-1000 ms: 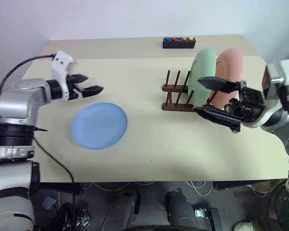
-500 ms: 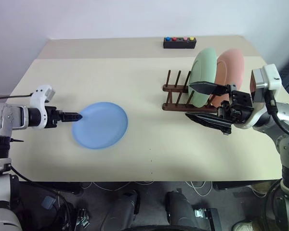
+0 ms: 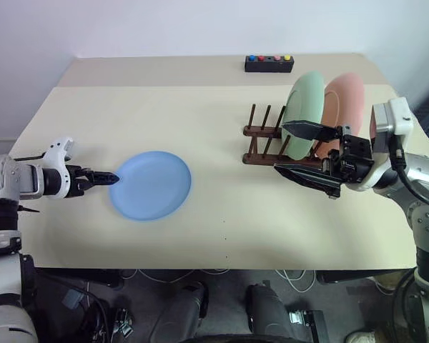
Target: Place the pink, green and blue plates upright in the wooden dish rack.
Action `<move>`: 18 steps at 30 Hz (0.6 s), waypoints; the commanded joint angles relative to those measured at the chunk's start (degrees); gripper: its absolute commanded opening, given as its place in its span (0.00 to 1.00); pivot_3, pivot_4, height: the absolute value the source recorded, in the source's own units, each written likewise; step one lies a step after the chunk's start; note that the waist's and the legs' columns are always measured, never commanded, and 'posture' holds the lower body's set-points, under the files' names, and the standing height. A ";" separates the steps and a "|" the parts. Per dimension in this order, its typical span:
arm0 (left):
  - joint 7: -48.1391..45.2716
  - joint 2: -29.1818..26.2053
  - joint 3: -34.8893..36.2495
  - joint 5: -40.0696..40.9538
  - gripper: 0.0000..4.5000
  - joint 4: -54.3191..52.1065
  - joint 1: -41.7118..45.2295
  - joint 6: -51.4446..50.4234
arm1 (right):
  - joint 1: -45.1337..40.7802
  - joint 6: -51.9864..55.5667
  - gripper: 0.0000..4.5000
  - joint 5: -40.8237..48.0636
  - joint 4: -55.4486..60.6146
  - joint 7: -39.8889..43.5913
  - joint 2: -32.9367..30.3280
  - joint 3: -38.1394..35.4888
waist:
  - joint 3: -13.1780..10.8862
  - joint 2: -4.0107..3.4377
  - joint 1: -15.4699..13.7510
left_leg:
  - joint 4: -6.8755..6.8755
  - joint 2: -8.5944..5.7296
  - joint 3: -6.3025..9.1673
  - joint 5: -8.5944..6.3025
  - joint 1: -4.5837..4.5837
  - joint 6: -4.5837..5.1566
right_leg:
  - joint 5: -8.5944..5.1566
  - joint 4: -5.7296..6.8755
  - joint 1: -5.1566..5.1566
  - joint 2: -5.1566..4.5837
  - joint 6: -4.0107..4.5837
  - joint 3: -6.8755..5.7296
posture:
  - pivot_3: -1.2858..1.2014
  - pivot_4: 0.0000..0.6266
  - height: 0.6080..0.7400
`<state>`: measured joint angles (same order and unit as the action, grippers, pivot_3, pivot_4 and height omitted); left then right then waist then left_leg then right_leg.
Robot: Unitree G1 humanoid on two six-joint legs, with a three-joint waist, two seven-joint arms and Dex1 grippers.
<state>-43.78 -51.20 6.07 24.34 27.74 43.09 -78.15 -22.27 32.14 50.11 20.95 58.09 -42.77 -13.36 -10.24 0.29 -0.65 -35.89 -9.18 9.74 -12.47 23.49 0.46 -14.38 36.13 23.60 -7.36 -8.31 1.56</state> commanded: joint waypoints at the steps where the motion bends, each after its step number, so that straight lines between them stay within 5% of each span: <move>1: -0.94 -0.47 -2.34 -1.50 1.00 2.78 3.75 2.06 | -0.17 -0.82 0.98 0.19 1.28 -0.43 0.10 -0.85 | 0.00 0.00 0.01 | 0.00 0.00 0.00 0.00 0.00 0.00 | 0.00 -0.01 0.00 0.00 0.00 0.00 | 0.52 0.24 1.00; 14: -10.72 2.70 -15.73 -5.93 1.00 17.58 12.66 1.97 | 0.94 -0.72 0.98 0.28 2.45 -2.33 0.01 -1.56 | 0.03 -0.03 -0.07 | -0.03 -0.02 -0.01 0.01 -0.01 0.01 | 0.00 0.01 -0.03 0.00 -0.01 -0.01 | 0.52 0.24 1.00; 18: -12.84 4.03 -17.16 -7.41 0.70 20.27 14.38 2.96 | 1.33 -0.93 1.00 0.18 2.68 -2.75 -0.01 -1.68 | 0.04 -0.05 -0.05 | -0.03 -0.04 -0.01 0.01 -0.01 0.01 | 0.00 0.02 -0.03 -0.01 -0.01 0.00 | 0.52 0.24 1.00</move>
<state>-55.02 -48.38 -9.86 17.18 46.58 57.60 -74.85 -20.80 32.13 49.77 21.42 55.58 -42.75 -13.57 -10.20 0.24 -0.71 -35.93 -9.22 9.73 -12.46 23.48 0.47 -14.38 36.16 23.56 -7.38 -8.33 1.56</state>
